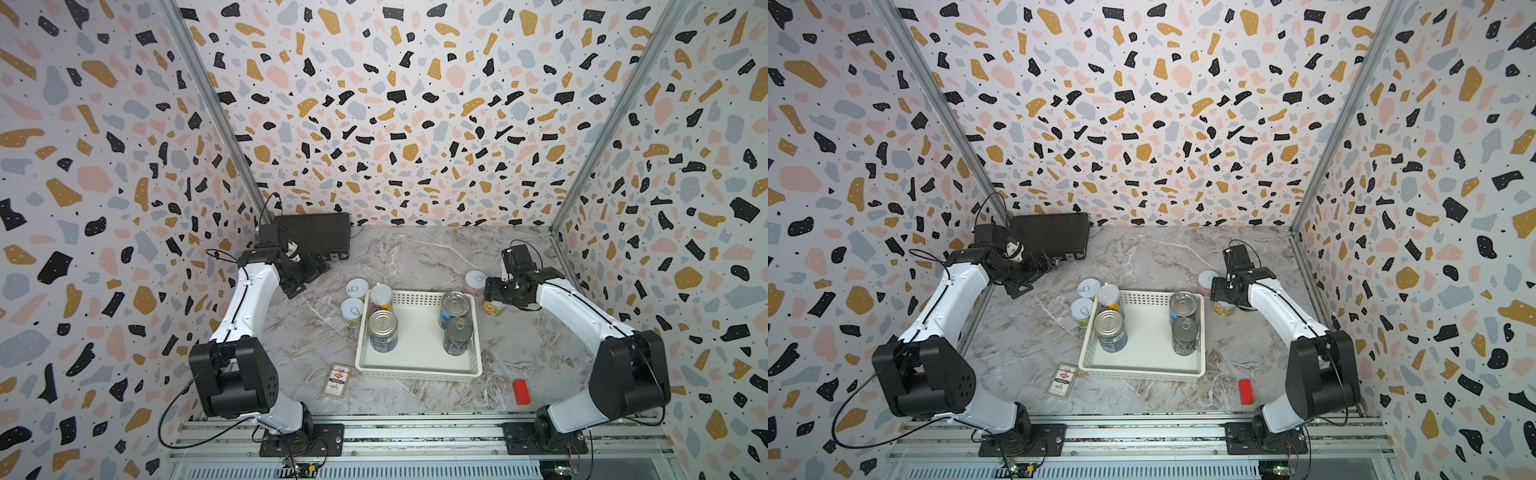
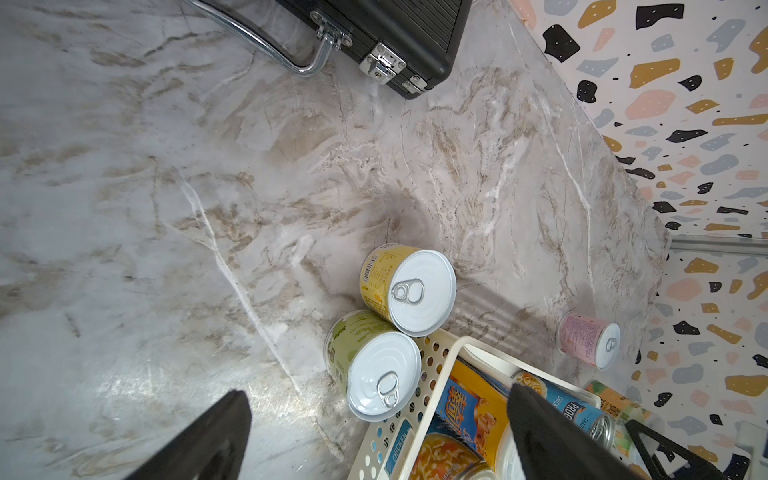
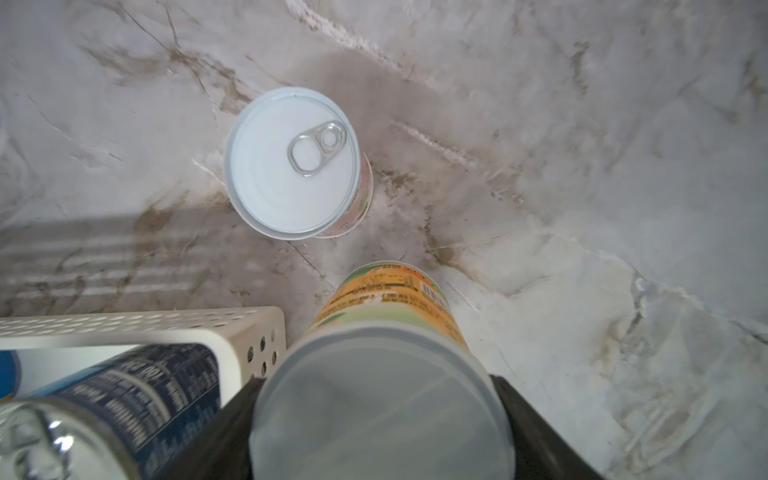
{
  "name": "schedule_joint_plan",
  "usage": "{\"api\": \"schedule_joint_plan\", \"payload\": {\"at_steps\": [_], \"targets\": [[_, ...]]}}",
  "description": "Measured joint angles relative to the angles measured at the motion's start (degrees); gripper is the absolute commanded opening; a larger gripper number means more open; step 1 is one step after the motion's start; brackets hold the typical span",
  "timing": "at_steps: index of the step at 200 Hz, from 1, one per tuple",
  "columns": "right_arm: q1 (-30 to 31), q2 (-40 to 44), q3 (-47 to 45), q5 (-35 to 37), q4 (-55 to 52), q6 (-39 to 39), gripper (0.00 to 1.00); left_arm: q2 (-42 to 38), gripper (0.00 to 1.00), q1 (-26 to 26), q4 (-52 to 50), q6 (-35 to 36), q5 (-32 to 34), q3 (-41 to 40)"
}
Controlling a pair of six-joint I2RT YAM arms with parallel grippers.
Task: Put the canned food in the basket
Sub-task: Pick up the canned food from the center of the board.
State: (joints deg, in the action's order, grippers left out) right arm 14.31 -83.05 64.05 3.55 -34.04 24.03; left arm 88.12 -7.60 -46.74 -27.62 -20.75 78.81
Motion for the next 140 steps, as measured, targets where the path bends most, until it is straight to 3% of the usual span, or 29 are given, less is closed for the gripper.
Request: {"api": "schedule_joint_plan", "payload": {"at_steps": [71,140], "targets": [[1.1,13.7,-4.4,3.0,2.0,-0.1,0.28,0.0,1.0,0.0,0.0,0.0,-0.2,0.0],[11.2,20.3,-4.4,8.4,2.8,-3.4,0.27,0.0,1.0,0.0,0.0,0.0,-0.9,0.0]]}}
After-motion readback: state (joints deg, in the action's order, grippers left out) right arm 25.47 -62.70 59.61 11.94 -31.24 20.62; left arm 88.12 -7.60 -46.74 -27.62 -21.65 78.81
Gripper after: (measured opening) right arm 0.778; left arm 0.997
